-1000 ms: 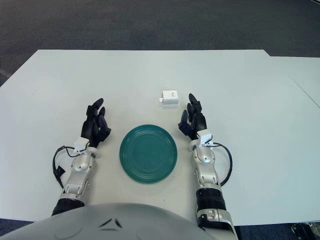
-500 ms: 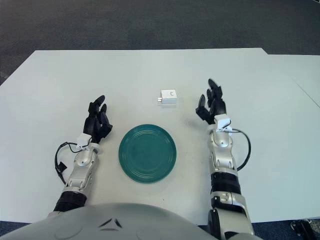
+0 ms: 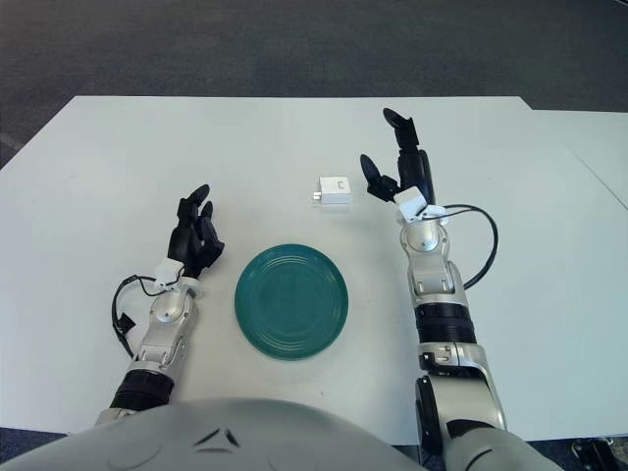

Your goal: Put the charger into the plate.

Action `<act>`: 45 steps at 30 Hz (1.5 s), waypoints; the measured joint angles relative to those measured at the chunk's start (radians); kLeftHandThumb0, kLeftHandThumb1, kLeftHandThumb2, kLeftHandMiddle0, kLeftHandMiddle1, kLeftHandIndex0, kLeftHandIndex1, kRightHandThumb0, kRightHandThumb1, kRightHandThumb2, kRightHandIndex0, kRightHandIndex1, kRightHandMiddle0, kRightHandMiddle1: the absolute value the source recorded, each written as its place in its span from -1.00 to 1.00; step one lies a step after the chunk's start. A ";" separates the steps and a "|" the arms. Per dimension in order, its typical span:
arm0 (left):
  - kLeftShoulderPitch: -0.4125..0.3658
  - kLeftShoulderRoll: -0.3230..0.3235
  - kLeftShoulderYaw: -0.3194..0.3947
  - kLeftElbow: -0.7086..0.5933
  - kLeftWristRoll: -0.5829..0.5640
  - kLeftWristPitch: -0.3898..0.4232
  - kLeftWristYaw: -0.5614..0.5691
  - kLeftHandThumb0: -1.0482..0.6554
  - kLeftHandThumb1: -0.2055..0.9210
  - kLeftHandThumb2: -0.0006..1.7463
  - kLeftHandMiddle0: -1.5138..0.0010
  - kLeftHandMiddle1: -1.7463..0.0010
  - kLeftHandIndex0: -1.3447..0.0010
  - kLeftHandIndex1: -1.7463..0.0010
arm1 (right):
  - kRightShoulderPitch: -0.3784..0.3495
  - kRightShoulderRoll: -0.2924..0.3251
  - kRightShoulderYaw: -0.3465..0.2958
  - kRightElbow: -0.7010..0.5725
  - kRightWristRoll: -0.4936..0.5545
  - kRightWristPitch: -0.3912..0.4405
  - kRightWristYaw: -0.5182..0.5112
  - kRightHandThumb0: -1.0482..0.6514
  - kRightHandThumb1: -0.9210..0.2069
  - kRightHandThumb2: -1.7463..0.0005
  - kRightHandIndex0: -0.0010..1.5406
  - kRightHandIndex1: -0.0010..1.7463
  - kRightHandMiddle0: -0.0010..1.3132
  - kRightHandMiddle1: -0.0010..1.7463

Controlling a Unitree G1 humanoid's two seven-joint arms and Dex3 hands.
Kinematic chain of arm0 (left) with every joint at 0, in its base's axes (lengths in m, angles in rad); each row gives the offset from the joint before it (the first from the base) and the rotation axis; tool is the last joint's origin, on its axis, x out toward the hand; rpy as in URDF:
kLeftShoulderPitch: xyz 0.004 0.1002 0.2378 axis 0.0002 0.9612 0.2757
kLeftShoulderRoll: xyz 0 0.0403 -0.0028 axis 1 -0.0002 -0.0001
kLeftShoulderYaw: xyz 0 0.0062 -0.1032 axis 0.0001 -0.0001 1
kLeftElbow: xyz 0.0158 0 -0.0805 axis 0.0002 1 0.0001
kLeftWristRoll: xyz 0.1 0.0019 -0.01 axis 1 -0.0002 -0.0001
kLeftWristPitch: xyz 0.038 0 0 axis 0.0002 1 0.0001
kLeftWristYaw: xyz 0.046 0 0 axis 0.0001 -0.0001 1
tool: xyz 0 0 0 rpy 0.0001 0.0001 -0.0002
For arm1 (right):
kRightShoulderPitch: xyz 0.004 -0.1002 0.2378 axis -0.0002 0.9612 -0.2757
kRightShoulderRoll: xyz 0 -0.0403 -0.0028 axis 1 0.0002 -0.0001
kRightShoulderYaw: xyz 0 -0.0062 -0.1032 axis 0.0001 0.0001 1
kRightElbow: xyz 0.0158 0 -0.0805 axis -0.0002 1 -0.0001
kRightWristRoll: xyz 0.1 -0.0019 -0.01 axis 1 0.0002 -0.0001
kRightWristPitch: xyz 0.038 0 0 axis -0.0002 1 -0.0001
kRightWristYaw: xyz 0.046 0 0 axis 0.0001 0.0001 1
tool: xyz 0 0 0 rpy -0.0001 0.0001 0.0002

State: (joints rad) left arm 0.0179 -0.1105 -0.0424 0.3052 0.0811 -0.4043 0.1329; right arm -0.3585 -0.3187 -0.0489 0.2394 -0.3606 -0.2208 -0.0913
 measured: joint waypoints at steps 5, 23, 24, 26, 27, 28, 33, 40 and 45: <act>-0.005 0.000 0.000 0.005 0.001 0.000 0.002 -0.86 1.00 0.08 0.62 0.99 1.00 0.18 | -0.106 -0.090 0.054 0.067 -0.110 0.033 0.006 -0.83 -1.00 0.32 -0.79 -1.00 -1.00 -0.38; -0.014 -0.001 -0.002 0.009 0.001 0.001 0.007 -0.85 1.00 0.07 0.61 0.99 1.00 0.18 | -0.444 -0.176 0.321 0.456 -0.361 -0.057 -0.058 -0.76 -1.00 0.36 -0.81 -1.00 -1.00 -0.37; -0.014 -0.001 -0.002 0.010 0.001 0.001 0.009 -0.85 1.00 0.07 0.61 0.99 1.00 0.18 | -0.462 -0.176 0.335 0.487 -0.370 -0.066 -0.061 -0.76 -1.00 0.36 -0.82 -1.00 -1.00 -0.37; -0.014 -0.001 -0.002 0.010 0.001 0.001 0.010 -0.85 1.00 0.07 0.61 0.99 1.00 0.18 | -0.498 -0.174 0.360 0.549 -0.381 -0.077 -0.071 -0.76 -1.00 0.35 -0.82 -1.00 -1.00 -0.38; -0.014 -0.001 -0.002 0.010 0.001 0.001 0.011 -0.85 1.00 0.07 0.61 0.99 1.00 0.18 | -0.515 -0.172 0.372 0.582 -0.388 -0.082 -0.078 -0.76 -1.00 0.35 -0.82 -1.00 -1.00 -0.39; -0.014 -0.001 -0.002 0.010 0.001 0.001 0.012 -0.85 1.00 0.07 0.61 0.99 1.00 0.18 | -0.534 -0.169 0.386 0.617 -0.398 -0.086 -0.086 -0.77 -1.00 0.35 -0.83 -1.00 -1.00 -0.40; -0.014 -0.001 -0.002 0.009 0.001 0.001 0.016 -0.85 1.00 0.07 0.61 0.99 1.00 0.19 | -0.589 -0.153 0.437 0.749 -0.409 -0.100 -0.101 -0.79 -1.00 0.34 -0.84 -1.00 -1.00 -0.44; -0.014 -0.001 -0.002 0.009 -0.005 0.000 0.016 -0.84 1.00 0.07 0.61 1.00 1.00 0.18 | -0.610 -0.128 0.486 0.843 -0.409 -0.115 -0.102 -0.81 -1.00 0.33 -0.86 -1.00 -1.00 -0.50; -0.014 -0.001 -0.002 0.009 -0.026 -0.007 0.011 -0.84 1.00 0.07 0.62 1.00 1.00 0.18 | -0.618 -0.110 0.516 0.885 -0.409 -0.115 -0.098 -0.81 -1.00 0.34 -0.86 -1.00 -1.00 -0.52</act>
State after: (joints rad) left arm 0.0039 -0.1119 -0.0443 0.3145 0.0551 -0.4116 0.1438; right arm -0.9764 -0.4290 0.4669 1.1242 -0.7698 -0.3356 -0.1892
